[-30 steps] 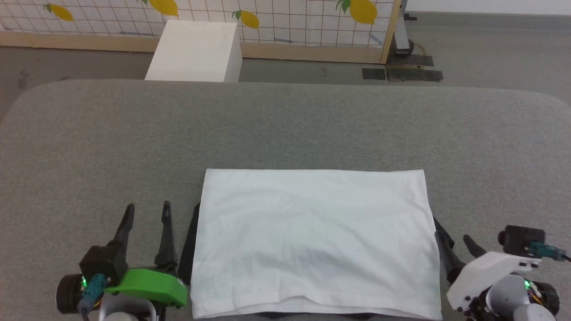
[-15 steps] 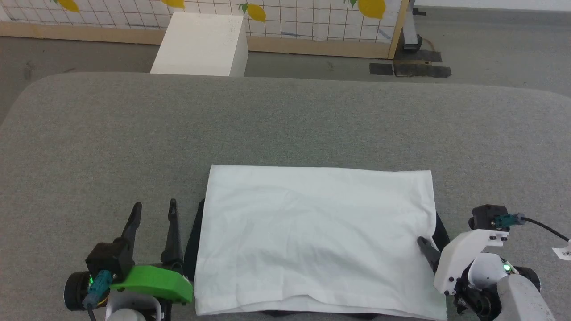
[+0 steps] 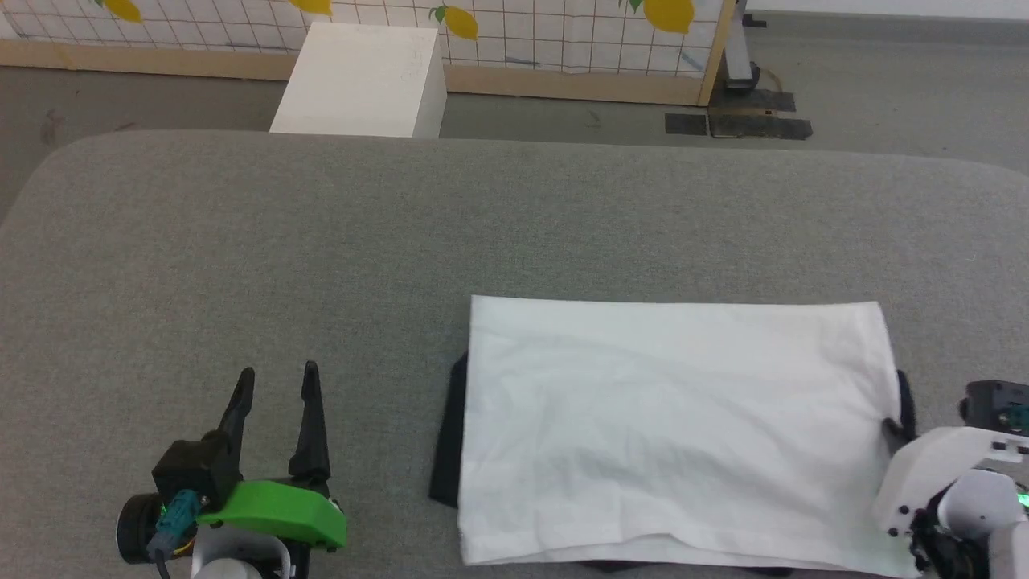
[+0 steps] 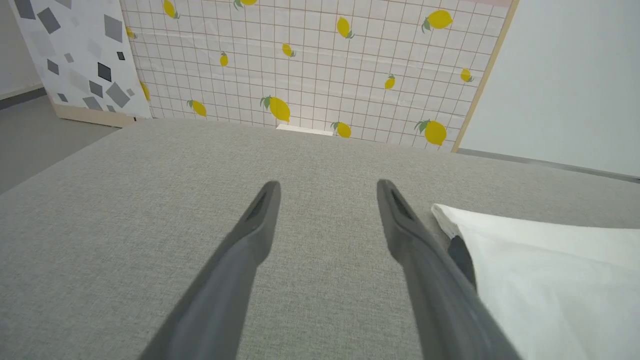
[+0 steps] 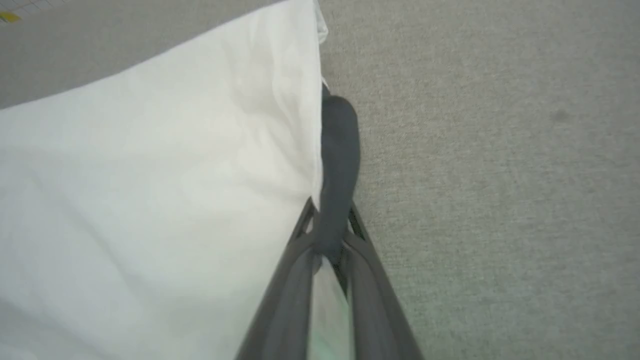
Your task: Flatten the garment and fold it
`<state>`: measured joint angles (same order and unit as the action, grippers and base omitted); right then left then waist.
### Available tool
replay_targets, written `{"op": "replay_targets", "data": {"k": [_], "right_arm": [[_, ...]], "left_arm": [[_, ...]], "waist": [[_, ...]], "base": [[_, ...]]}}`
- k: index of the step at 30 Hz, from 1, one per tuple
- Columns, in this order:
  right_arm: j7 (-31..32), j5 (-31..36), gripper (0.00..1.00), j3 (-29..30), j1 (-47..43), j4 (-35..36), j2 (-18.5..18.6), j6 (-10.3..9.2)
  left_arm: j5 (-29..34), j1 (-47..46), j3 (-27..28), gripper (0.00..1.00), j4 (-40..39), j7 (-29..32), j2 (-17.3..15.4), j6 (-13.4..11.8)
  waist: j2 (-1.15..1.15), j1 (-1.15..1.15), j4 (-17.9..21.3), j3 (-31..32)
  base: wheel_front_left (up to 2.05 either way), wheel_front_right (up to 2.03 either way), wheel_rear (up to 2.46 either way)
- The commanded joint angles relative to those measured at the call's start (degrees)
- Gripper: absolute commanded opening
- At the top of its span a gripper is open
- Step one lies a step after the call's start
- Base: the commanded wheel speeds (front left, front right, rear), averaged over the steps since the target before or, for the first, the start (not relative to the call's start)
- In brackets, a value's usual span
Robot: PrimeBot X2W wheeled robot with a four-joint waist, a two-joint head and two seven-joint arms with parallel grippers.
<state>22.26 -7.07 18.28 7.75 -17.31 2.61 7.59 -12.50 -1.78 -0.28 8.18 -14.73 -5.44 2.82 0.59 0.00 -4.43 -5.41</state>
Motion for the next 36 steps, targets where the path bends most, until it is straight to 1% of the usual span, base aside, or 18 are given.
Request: {"op": "replay_targets", "data": {"k": [1, 3, 5, 7, 9, 11, 15, 18, 20, 24, 27, 32, 33, 35, 36], "right_arm": [[0.17, 1.56, 0.0, 1.73, -0.78, 1.64, 0.27, -0.1], [0.8, 3.72, 0.0, 3.71, -1.36, 4.12, 0.27, -0.1], [1.61, 4.64, 0.0, 4.48, -1.88, 6.82, 0.27, -0.1], [2.64, 4.28, 0.0, 3.88, -2.53, 10.03, 0.27, -0.1], [3.98, 2.72, 0.0, 1.82, -3.47, 13.7, 0.27, -0.1], [5.68, 0.11, 0.0, -0.99, -4.73, 17.91, 0.27, -0.1], [8.94, -3.99, 0.0, -8.95, -7.21, 27.11, 0.27, -0.1], [10.57, -4.89, 0.0, -17.09, -7.43, 32.54, 0.27, -0.1], [10.98, -4.85, 0.0, -22.37, -6.32, 34.01, 0.27, -0.1], [11.63, -3.54, 0.0, -31.3, -2.46, 31.57, 0.27, -0.1], [11.89, -3.05, 0.0, -36.27, 1.43, 26.05, 0.27, -0.1], [11.79, -4.62, 0.0, -39.98, 6.79, 16.03, 0.27, -0.1], [11.55, -6.08, 0.0, -40.63, 8.57, 12.25, 0.27, -0.1], [11.62, -6.56, 0.0, -41.36, 10.21, 8.77, 0.27, -0.1], [11.66, -7.8, 0.0, -41.76, 10.85, 7.11, 0.27, -0.1]], "left_arm": [[0.44, -0.51, 0.26, 1.0, 0.17, -0.27, 0.37, 0.44], [0.57, -0.66, 0.32, 1.0, 0.35, -0.27, 0.56, 0.7], [0.75, -0.73, 0.31, 1.0, 0.35, -0.27, 0.78, 0.87], [1.0, -0.79, 0.31, 1.0, 0.43, -0.27, 0.93, 1.04], [1.17, -0.96, 0.41, 1.0, 0.52, -0.27, 1.02, 1.25], [1.37, -1.11, 0.52, 1.0, 0.58, -0.27, 1.1, 1.45], [1.73, -1.31, 0.79, 1.0, 0.7, -0.27, 1.18, 1.86], [2.14, -1.36, 0.58, 1.0, 0.5, -0.27, 1.35, 1.96], [2.26, -1.63, 0.5, 1.0, 0.46, -0.27, 1.45, 2.05], [2.41, -2.72, -0.37, 1.0, 0.52, -0.27, 1.73, 2.34], [2.26, -3.79, -1.14, 1.0, 0.55, -0.27, 1.95, 2.56], [1.93, -5.09, -1.91, 1.0, 0.71, -0.27, 2.21, 2.78], [1.78, -5.49, -2.13, 1.0, 0.92, -0.27, 2.29, 2.83], [1.61, -5.75, -2.25, 1.0, 1.08, -0.27, 2.35, 2.84], [1.57, -5.82, -2.29, 1.0, 1.15, -0.27, 2.38, 2.83]], "waist": [[-0.59, 0.0, 0.06, -0.16], [-0.59, 0.0, 0.08, -0.28], [-0.59, 0.0, 0.04, -0.33], [-0.59, 0.0, -0.04, -0.39], [-0.59, 0.0, -0.15, -0.43], [-0.59, 0.0, -0.34, -0.42], [-0.59, 0.0, -0.77, -0.43], [-0.59, 0.0, -1.16, -0.67], [-0.59, 0.0, -1.5, -1.05], [-0.59, 0.0, -2.96, -2.41], [-0.59, 0.0, -4.4, -3.73], [-0.59, 0.0, -6.62, -5.43], [-0.59, 0.0, -7.38, -5.99], [-0.59, 0.0, -7.92, -6.46], [-0.59, 0.0, -8.09, -6.57]], "base": [[0.0, 0.0, 0.0], [0.0, 0.0, 0.0], [0.0, 0.0, 0.0], [0.0, 0.0, 0.0], [0.0, 0.0, 0.0], [0.0, 0.0, 0.0], [0.0, 0.0, 0.0], [0.0, 0.0, 0.0], [0.0, 0.0, 0.0], [0.0, 0.0, 0.0], [0.0, 0.0, 0.0], [0.0, 0.0, 0.0], [0.0, 0.0, 0.0], [0.0, 0.0, 0.0], [0.0, 0.0, 0.0]]}}
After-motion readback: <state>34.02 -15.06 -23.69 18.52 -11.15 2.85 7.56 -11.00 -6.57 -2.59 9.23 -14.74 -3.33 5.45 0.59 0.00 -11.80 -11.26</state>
